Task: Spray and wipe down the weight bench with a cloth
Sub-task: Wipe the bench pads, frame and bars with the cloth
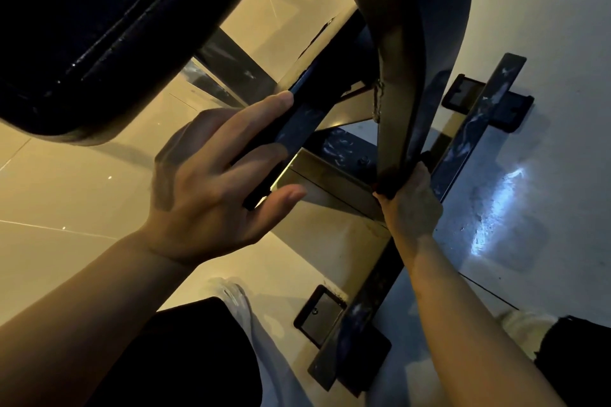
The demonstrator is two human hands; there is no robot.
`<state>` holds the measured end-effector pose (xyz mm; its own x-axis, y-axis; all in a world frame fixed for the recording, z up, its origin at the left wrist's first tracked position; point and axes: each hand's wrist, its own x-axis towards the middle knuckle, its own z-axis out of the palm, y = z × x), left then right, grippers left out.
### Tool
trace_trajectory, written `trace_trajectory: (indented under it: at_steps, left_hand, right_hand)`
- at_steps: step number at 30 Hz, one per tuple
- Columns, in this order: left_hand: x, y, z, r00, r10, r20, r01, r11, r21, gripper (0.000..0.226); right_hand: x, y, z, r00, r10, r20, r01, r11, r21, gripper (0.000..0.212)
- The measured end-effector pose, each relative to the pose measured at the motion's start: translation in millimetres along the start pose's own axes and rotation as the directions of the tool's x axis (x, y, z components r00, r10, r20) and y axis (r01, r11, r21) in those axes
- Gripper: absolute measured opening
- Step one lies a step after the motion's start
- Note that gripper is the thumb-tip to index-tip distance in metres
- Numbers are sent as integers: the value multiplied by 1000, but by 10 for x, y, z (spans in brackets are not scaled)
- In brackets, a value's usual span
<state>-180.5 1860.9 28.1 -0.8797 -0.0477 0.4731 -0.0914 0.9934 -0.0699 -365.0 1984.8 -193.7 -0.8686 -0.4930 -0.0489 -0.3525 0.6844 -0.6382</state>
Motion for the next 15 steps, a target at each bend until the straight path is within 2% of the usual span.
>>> trace_trajectory:
  at_steps: [6, 9, 11, 12, 15]
  left_hand:
    - [3, -11, 6, 1000, -3, -6, 3, 1000, 15, 35]
    - [4, -15, 8, 999, 27, -18, -26, 999, 22, 37]
    - [9, -17, 8, 999, 35, -20, -35, 999, 2, 38]
    - [10, -19, 9, 999, 33, -19, -33, 999, -3, 37]
    - [11, -19, 0, 999, 31, -29, -30, 999, 15, 36]
  right_hand:
    - [43, 66, -14, 998, -34, 59, 43, 985, -168, 67]
    - [19, -11, -175, 997, -34, 72, 45, 986, -163, 66]
    - [-15, -156, -350, 997, -73, -7, 73, 997, -18, 74]
    - [-24, -251, -446, 985, -142, -98, 148, 987, 57, 79]
    - [28, -600, -805, 893, -300, -337, 358, 925, 127, 86]
